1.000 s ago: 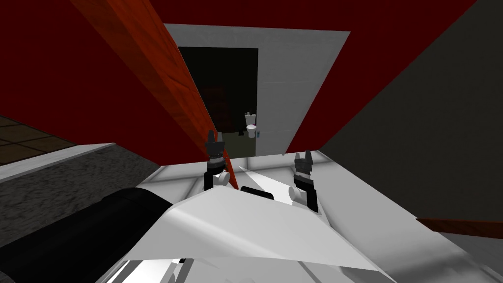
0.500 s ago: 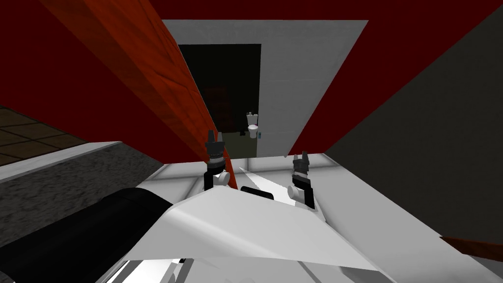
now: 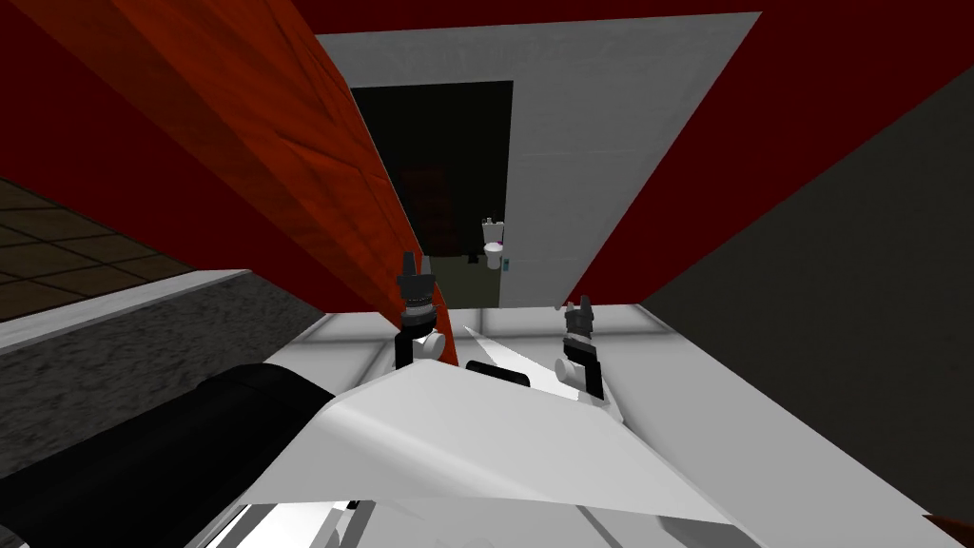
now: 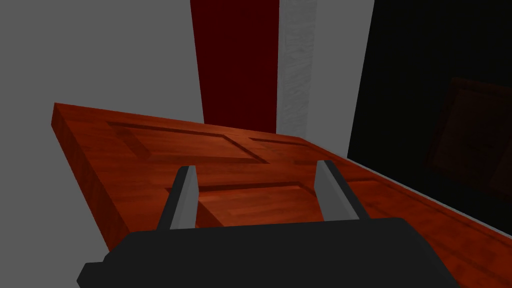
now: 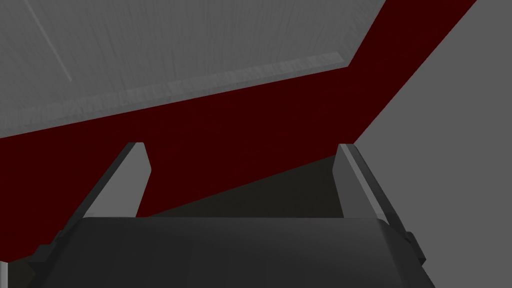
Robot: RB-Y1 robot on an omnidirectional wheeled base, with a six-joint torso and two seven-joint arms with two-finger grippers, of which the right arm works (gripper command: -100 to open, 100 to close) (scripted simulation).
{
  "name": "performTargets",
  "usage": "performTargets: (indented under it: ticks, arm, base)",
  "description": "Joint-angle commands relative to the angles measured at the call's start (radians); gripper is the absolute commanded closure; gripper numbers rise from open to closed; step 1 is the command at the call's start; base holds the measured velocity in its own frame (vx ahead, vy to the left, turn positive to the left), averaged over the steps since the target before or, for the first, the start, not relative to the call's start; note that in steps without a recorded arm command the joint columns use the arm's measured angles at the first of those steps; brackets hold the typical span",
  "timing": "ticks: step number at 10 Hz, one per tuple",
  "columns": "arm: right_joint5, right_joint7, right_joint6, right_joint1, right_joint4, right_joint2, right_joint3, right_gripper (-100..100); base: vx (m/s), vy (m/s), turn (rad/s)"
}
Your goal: Pull the door open
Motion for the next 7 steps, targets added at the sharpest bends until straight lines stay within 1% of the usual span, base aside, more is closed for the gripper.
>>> performTargets:
  ticks: [1, 7]
  arm:
    - [-0.008, 0.009, -0.01, -0.011, 0.036, -0.002, -0.001, -100]
    - [-0.041, 0.043, -0.046, -0.068, 0.185, -0.005, -0.007, -100]
  base:
    - [0.098, -0.022, 0.097]
    - [0.094, -0.021, 0.099]
